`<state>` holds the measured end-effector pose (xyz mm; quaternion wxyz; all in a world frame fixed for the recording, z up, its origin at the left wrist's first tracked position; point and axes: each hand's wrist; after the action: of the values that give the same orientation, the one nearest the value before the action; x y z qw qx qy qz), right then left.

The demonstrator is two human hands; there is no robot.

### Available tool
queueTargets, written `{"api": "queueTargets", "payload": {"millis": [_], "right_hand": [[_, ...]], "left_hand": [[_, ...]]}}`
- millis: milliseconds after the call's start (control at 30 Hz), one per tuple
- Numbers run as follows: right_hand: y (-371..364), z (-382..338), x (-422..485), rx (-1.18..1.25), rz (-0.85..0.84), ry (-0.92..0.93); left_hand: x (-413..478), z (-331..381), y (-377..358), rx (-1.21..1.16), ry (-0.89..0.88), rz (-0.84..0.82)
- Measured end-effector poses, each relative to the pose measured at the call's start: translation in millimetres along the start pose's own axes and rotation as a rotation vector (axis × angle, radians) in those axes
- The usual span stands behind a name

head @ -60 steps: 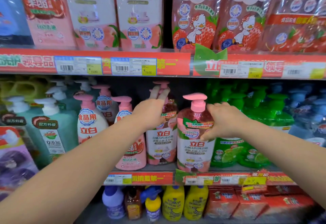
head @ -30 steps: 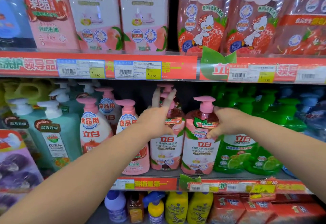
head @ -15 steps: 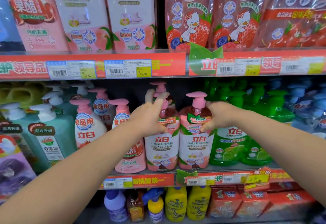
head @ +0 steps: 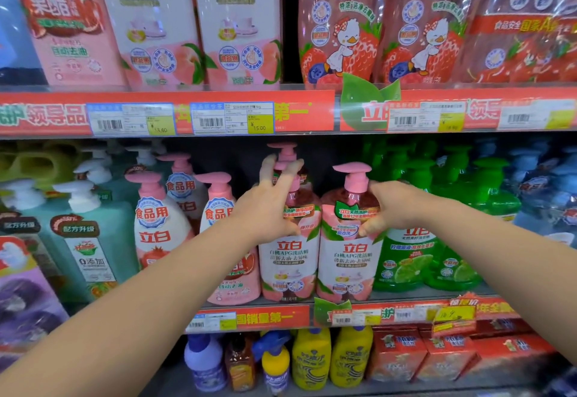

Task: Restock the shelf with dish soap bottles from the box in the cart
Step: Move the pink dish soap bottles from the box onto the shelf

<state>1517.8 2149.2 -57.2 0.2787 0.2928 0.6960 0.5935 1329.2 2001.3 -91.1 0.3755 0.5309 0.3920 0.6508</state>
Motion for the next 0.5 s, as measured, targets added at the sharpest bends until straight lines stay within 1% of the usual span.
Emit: {"api": "queueTargets", "payload": {"millis": [100, 233, 333, 433, 500], "right_hand": [[-2.4, -1.1, -2.8, -0.028, 0.03, -0.016], [-1.8, -1.2, -4.5, 0.034, -0.009, -0.011], [-6.2, -1.5, -3.7, 0.082, -0.005, -0.002], [-4.5, -3.1, -5.5, 0.298, 0.063, 0.009], [-0.5, -6.0, -6.5, 0.426, 0.168, 0.027]], "left_hand": [[-1.7, -1.2, 1.3, -0.002, -0.009, 0.006], [-2.0, 0.3, 2.0, -0.008, 0.005, -0.012], [-1.7, -0.1, 2.9, -0.046, 0.001, 0.015], [-3.6, 0.1, 4.2, -0.06, 0.002, 0.107], [-4.4, 1.3, 4.5, -0.114, 0.069, 0.185]]}}
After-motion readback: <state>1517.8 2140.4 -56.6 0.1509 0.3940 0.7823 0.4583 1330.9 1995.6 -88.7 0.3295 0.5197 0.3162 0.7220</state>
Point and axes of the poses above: each hand's wrist, its own x-axis towards the middle knuckle, its own y-axis out of the back of the hand, z = x × y, and after that the axes turned 10 degrees about -y, right-handed
